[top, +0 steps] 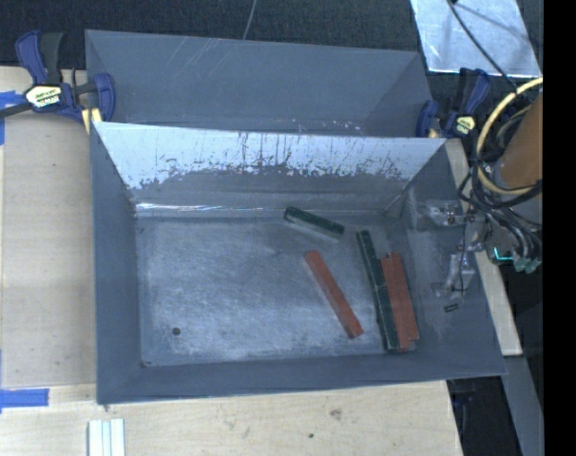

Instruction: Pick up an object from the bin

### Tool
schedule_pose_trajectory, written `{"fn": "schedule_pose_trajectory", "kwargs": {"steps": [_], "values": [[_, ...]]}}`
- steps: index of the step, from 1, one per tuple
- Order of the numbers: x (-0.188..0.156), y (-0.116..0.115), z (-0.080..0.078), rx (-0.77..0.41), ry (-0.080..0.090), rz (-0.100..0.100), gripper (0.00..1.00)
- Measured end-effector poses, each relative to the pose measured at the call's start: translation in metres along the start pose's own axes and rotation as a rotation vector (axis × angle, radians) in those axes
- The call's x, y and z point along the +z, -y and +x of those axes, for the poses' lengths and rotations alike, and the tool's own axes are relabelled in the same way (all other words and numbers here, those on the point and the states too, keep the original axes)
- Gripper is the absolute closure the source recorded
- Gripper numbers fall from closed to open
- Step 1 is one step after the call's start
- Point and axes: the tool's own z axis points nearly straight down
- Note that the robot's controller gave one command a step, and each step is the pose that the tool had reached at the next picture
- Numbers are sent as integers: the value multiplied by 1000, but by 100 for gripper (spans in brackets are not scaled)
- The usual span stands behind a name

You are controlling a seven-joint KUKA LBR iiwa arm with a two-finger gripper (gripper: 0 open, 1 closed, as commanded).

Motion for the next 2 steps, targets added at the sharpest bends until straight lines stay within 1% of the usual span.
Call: {"fn": "schedule_pose_trajectory", "kwargs": {"steps": [1, 2], "values": [[0, 0, 0, -1, 0, 0, 0], [49, -12, 0, -8, 7, 2, 0]]}}
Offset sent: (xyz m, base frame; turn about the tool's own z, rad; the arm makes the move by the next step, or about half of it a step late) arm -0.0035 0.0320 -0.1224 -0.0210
